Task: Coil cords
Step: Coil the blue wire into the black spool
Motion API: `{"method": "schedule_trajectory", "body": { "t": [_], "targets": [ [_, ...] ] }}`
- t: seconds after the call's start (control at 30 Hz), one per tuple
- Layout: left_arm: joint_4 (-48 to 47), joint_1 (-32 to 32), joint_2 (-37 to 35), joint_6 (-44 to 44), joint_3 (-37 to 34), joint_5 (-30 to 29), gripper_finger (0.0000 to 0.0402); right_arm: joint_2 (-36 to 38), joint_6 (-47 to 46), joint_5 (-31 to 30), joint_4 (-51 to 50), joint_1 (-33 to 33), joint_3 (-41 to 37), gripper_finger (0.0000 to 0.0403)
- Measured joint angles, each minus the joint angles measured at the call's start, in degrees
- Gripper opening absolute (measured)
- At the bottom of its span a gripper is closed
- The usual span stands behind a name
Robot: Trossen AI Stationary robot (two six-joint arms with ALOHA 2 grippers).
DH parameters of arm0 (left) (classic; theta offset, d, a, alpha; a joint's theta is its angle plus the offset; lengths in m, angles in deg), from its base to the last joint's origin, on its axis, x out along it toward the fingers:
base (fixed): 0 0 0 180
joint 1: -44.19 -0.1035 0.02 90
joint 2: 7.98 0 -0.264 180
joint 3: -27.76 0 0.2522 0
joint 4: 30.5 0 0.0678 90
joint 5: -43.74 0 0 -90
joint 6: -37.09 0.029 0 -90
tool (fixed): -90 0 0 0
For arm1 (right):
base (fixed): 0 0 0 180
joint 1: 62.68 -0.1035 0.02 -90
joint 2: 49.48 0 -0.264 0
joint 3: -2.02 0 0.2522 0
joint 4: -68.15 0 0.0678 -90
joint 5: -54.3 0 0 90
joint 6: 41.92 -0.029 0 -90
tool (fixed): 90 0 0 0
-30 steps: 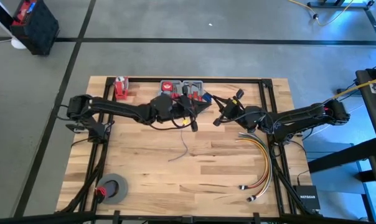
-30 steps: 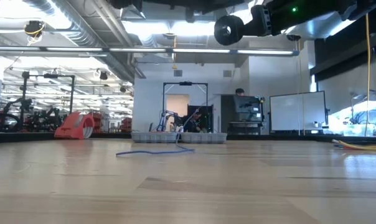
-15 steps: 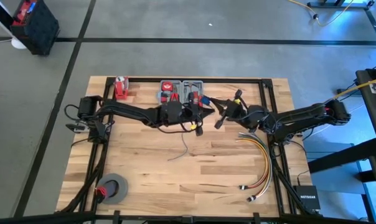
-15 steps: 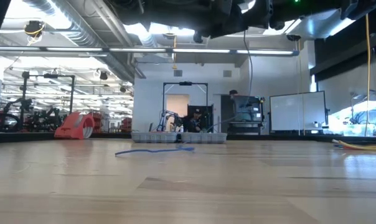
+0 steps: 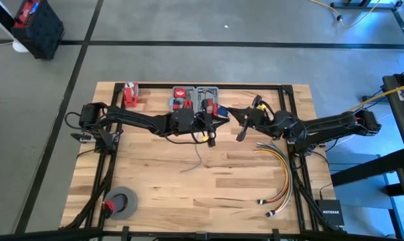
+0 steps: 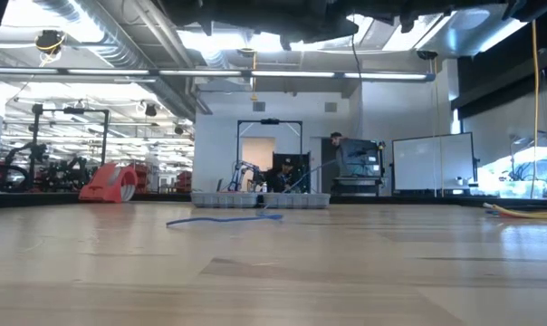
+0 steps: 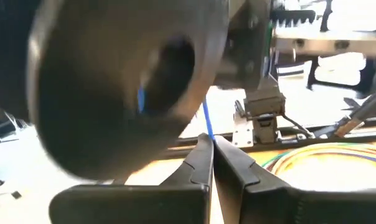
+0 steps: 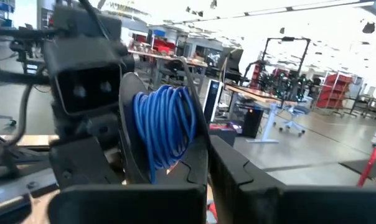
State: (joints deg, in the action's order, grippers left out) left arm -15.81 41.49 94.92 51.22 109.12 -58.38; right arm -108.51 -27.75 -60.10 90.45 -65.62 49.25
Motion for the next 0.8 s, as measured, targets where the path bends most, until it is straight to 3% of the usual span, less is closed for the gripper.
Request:
{"method": "schedule_trajectory", "body": {
  "t": [0.8],
  "targets": [
    [-0.38, -1.73, 1.84, 0.17, -0.32, -0.33, 0.0, 3.5, 5.68, 1.55, -1.92, -0.04, 6.55, 0.0005]
  ]
}}
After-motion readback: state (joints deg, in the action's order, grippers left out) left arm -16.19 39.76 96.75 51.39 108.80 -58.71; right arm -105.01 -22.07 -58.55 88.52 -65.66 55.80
